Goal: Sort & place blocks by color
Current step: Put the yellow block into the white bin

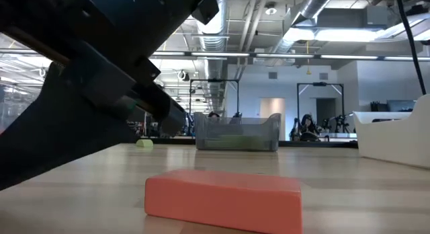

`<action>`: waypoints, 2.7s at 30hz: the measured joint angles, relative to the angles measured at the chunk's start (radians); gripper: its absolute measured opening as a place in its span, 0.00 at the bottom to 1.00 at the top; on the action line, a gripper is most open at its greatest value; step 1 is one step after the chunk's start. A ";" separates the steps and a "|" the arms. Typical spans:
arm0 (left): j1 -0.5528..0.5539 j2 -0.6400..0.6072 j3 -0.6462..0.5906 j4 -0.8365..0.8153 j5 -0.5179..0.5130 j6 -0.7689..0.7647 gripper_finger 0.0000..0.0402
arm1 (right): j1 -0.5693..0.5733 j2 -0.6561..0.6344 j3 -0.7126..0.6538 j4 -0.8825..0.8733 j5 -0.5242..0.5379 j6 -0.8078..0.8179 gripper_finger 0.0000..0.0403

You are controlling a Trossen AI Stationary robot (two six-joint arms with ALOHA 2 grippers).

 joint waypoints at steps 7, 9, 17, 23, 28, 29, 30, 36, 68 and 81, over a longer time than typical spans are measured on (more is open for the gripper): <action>0.000 0.000 0.000 0.000 0.000 0.000 0.24 | -0.004 0.000 0.000 0.000 0.003 -0.051 0.24; 0.000 0.000 0.000 0.000 0.000 0.000 0.24 | -0.004 0.000 0.000 0.004 0.002 -0.051 0.19; 0.000 0.000 0.000 0.000 0.000 0.000 0.24 | -0.008 0.000 0.000 0.008 0.000 -0.048 0.09; 0.000 0.000 0.000 0.000 0.000 0.000 0.24 | -0.010 0.000 0.000 0.060 -0.022 -0.027 0.20; 0.000 0.000 0.000 -0.001 0.000 0.000 0.24 | -0.010 0.000 0.000 0.086 -0.024 -0.027 0.40; 0.000 0.000 0.000 -0.003 0.000 0.000 0.24 | -0.010 0.000 0.000 0.088 -0.024 -0.026 0.44; 0.000 0.000 0.000 -0.005 0.002 0.000 0.24 | -0.010 0.000 0.000 0.090 -0.024 -0.026 0.48; 0.000 0.000 0.000 -0.031 0.096 -0.033 0.24 | -0.017 -0.014 -0.002 0.030 -0.025 -0.027 0.63; -0.542 0.302 0.429 -0.856 0.240 -0.458 0.24 | 0.099 -0.278 -0.001 -0.219 0.304 -0.134 0.59; -0.593 0.556 0.566 -0.862 0.298 -0.475 0.24 | 0.063 -0.294 -0.131 -0.052 0.195 -0.156 0.51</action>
